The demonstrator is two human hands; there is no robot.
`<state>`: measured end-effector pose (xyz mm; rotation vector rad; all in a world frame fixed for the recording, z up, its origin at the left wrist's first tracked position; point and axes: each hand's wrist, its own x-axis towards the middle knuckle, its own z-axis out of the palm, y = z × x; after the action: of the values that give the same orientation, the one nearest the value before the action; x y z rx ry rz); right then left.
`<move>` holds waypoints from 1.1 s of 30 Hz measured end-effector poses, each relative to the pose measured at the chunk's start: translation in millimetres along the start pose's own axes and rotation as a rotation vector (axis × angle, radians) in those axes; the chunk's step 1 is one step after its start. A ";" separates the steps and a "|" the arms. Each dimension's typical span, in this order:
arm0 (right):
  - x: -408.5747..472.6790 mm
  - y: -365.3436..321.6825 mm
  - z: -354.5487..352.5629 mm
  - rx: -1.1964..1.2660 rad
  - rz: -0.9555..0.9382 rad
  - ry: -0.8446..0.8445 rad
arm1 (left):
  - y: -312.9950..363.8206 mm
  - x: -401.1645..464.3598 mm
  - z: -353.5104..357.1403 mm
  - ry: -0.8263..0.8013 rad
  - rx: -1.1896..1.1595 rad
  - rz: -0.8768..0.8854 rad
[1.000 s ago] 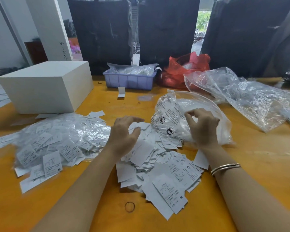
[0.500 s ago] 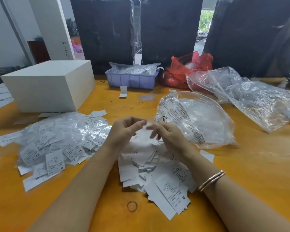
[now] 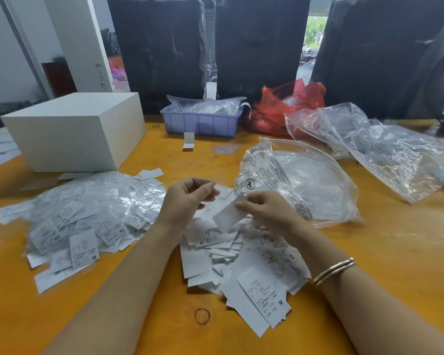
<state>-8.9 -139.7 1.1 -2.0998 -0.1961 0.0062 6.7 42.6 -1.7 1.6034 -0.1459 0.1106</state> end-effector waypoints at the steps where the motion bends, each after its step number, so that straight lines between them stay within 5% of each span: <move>1: 0.4 0.6 -3.3 0.084 -0.010 0.050 | -0.1 0.0 -0.1 -0.001 -0.004 0.004; 6: 2.8 4.1 -11.3 0.431 -0.056 0.225 | 1.0 0.6 0.4 0.010 -0.022 0.011; 13: 3.1 4.4 -5.7 0.448 -0.154 0.353 | 1.2 -0.2 1.0 -0.068 -0.073 0.022; 22: 4.3 3.4 -4.3 0.496 -0.145 0.387 | 2.4 1.6 0.0 -0.061 -0.429 -0.118; 33: 4.3 7.9 -3.9 0.533 -0.208 0.118 | 1.4 3.3 -0.7 -0.024 -0.341 -0.145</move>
<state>-3.2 -146.4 -3.3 -1.5371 -0.3039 -0.1717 9.7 43.1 0.2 1.2704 -0.0625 -0.0448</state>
